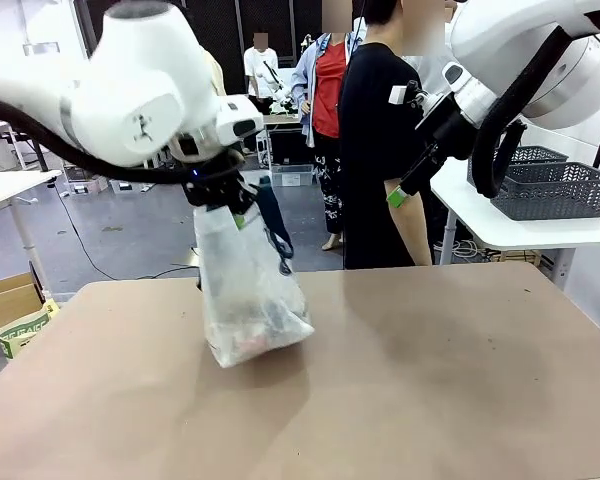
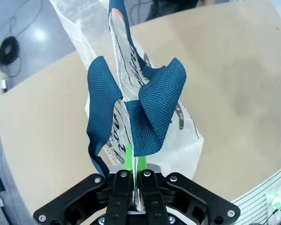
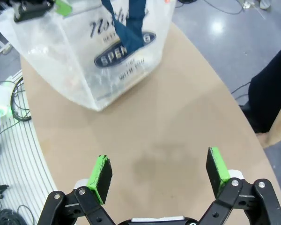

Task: Transfer purchased items from the store into the shopping bag.
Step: Move the Reusable shopping bag to the right side of the table.

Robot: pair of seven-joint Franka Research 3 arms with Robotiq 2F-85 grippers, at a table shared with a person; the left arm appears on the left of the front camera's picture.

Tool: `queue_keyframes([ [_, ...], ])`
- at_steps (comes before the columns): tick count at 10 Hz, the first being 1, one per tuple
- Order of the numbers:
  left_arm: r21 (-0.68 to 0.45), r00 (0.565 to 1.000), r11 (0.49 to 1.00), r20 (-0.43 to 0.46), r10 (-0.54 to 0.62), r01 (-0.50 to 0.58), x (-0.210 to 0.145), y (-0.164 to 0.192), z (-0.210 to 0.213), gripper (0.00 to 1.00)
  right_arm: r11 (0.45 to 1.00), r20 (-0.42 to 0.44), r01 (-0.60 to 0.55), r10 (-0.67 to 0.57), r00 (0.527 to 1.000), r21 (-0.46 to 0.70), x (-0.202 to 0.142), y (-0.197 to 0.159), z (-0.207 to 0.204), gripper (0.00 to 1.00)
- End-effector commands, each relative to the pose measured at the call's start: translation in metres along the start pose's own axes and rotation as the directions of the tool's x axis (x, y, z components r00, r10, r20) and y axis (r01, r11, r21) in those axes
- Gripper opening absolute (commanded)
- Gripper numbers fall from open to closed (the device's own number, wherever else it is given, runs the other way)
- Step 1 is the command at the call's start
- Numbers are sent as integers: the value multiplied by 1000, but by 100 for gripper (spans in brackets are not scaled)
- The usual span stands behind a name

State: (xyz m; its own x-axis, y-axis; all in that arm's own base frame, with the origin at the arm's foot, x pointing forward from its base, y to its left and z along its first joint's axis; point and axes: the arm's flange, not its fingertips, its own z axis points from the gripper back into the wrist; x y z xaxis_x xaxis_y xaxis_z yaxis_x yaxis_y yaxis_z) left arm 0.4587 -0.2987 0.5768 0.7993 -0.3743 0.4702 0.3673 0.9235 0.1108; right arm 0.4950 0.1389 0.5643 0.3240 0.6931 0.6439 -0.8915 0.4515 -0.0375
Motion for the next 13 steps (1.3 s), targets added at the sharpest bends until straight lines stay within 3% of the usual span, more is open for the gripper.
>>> queue_keyframes([
  [1, 60, 997, 998, 78, 7, -12, 10, 30, 37, 0, 1000, -8, -4, 4, 1000, -3, 0, 0, 1, 100],
  [3, 63, 995, 998, 101, -17, 11, 4, 72, 53, 0, 1000, -8, -4, 4, 1000, -3, 0, 0, 1, 100],
  [6, 92, 999, 995, 15, -33, 31, -8, 122, 61, 0, 1000, -8, -4, 4, 1000, -3, 0, 0, 1, 100],
  [9, 72, 995, 997, -93, 25, -19, -17, 169, 51, 0, 1000, -8, -4, 4, 1000, -3, 0, 0, 1, 100],
  [11, 45, 986, 999, -164, -9, 16, -20, 186, 45, 0, 1000, -8, -4, 4, 1000, -3, 0, 0, 1, 100],
  [12, 18, 991, 1000, -136, -3, 6, -17, 177, 46, 0, 1000, -8, -4, 4, 1000, -3, 0, 0, 1, 100],
  [13, 75, 988, 997, -152, 26, -15, -28, 181, 32, 0, 1000, -8, -4, 4, 1000, -3, 0, 0, 1, 100],
])
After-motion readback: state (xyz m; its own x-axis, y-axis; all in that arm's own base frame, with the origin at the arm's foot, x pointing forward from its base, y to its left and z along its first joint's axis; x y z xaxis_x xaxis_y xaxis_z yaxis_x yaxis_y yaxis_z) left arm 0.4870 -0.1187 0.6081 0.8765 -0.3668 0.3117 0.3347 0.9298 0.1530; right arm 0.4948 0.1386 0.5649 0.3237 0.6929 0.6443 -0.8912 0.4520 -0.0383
